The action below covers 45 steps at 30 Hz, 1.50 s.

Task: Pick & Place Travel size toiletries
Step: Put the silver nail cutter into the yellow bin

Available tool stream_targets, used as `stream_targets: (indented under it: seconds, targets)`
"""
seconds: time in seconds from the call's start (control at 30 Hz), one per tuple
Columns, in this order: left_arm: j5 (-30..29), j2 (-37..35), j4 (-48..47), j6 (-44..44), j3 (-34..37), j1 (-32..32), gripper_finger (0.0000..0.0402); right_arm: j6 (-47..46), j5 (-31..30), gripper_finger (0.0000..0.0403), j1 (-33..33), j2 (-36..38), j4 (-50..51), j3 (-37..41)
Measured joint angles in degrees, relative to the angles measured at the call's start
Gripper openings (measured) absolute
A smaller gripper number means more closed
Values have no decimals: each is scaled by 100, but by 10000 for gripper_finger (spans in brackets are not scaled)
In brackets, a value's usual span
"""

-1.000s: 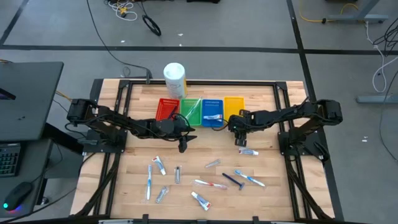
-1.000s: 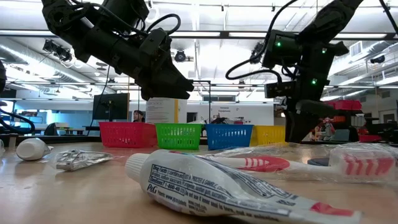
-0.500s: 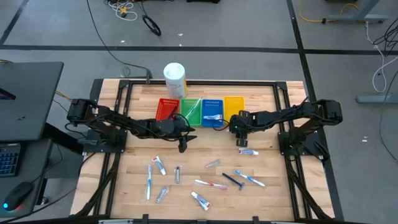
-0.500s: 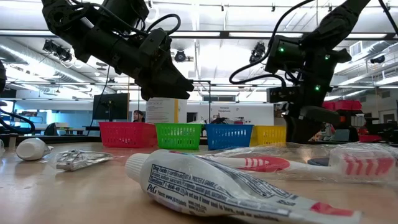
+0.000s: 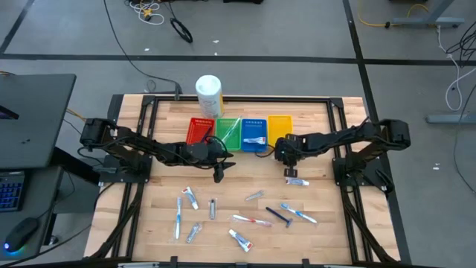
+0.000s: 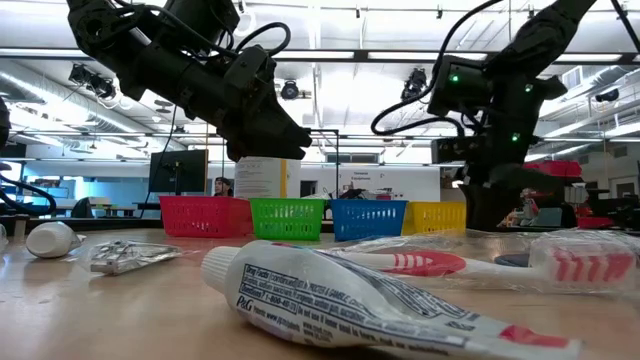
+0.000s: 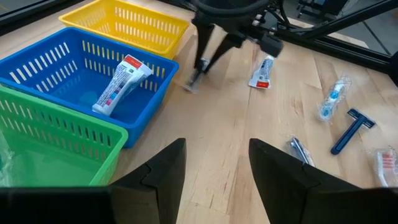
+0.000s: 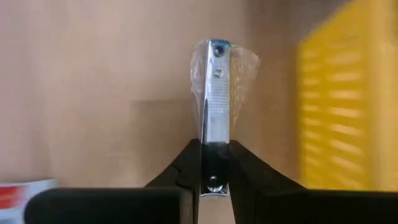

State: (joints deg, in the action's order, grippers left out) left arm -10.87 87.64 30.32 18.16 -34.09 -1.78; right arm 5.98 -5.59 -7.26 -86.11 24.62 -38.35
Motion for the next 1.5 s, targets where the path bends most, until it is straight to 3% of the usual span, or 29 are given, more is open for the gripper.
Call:
stream_targets:
  seconds: [0.37, 0.63, 0.8, 0.97, 1.23, 1.5]
  targets:
    - [-2, 0, 8, 1, 0, 0, 185, -422, -44, 53, 468, 932, 28, 15]
    - [-2, 0, 12, 1, 0, -2, 185, -105, -2113, 61, 85, 1560, -234, 4]
    - [-2, 0, 12, 1, 0, -2, 185, -243, -1491, 64, -697, 1346, -265, 7]
    - [-2, 0, 19, 1, -2, -2, 185, -203, -1361, 66, -1071, 1146, -580, 7]
    - [-2, 0, 40, 1, -2, -2, 185, -86, -1063, 67, -1293, 929, -1448, 6]
    - [-2, 0, 45, 1, -2, -1, 185, -162, -475, 76, -1397, 863, -1026, 4]
